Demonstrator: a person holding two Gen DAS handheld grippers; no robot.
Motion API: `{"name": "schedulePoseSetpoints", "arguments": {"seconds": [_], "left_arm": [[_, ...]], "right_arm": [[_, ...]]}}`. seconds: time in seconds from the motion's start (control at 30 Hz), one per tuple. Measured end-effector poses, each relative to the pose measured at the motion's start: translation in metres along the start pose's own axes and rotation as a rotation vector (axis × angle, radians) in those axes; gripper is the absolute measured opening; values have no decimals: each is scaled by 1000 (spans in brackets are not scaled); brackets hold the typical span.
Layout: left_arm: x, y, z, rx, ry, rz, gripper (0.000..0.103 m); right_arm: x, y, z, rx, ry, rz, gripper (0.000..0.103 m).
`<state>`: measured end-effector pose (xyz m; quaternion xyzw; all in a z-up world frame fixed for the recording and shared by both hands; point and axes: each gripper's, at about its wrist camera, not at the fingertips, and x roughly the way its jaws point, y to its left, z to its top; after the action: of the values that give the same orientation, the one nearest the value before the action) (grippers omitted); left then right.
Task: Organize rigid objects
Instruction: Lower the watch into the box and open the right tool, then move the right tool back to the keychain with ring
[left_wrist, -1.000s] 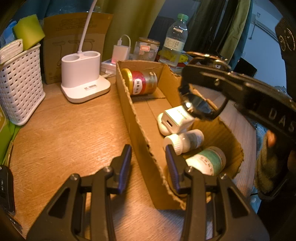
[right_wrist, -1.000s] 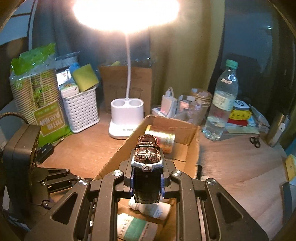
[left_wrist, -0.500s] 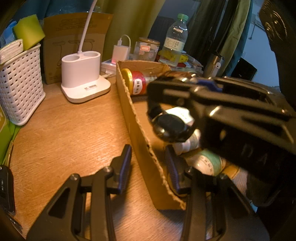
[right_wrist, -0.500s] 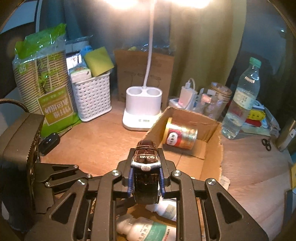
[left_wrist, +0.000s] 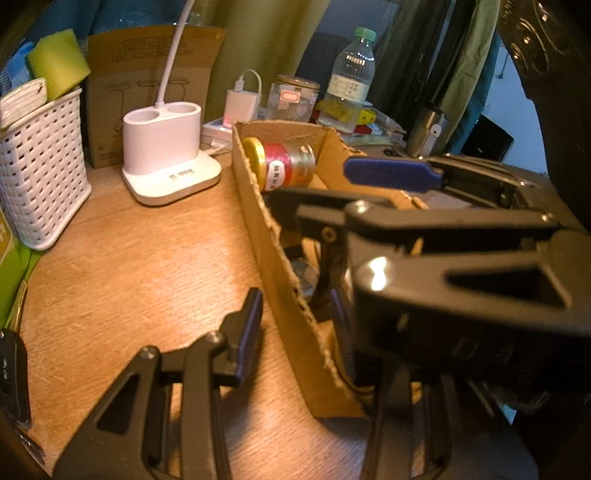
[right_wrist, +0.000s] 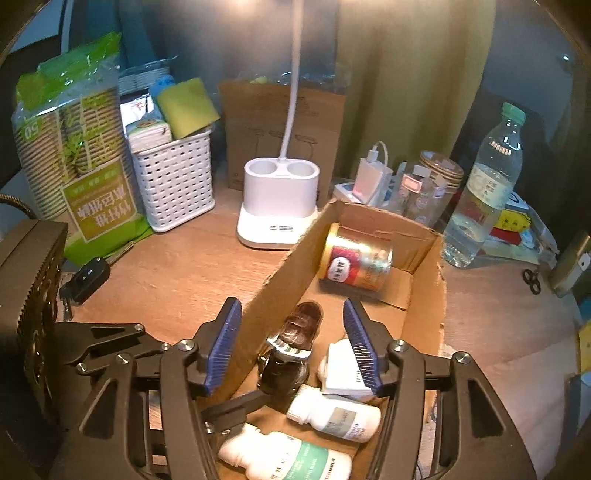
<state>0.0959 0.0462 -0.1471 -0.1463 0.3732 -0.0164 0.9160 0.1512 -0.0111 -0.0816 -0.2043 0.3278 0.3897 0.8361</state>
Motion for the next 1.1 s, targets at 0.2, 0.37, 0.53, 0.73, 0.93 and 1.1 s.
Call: {"name": "schedulePoseSetpoints", "arguments": {"seconds": [0.2, 0.37, 0.53, 0.73, 0.93, 1.1], "left_arm": [[0, 0, 0, 0, 0, 0, 40], [0, 0, 0, 0, 0, 0, 40], [0, -1, 0, 0, 0, -1, 40], [0, 0, 0, 0, 0, -1, 40], [0, -1, 0, -1, 1, -1, 40], [0, 0, 0, 0, 0, -1, 40]], "right_arm": [[-6, -13, -3, 34, -15, -16, 60], [-13, -24, -7, 65, -36, -27, 60], [-21, -30, -10, 81, -53, -33, 60], [-31, -44, -17, 118, -74, -54, 60], [-42, -61, -25, 162, -94, -80, 60], [-48, -79, -34, 197, -103, -105, 60]]}}
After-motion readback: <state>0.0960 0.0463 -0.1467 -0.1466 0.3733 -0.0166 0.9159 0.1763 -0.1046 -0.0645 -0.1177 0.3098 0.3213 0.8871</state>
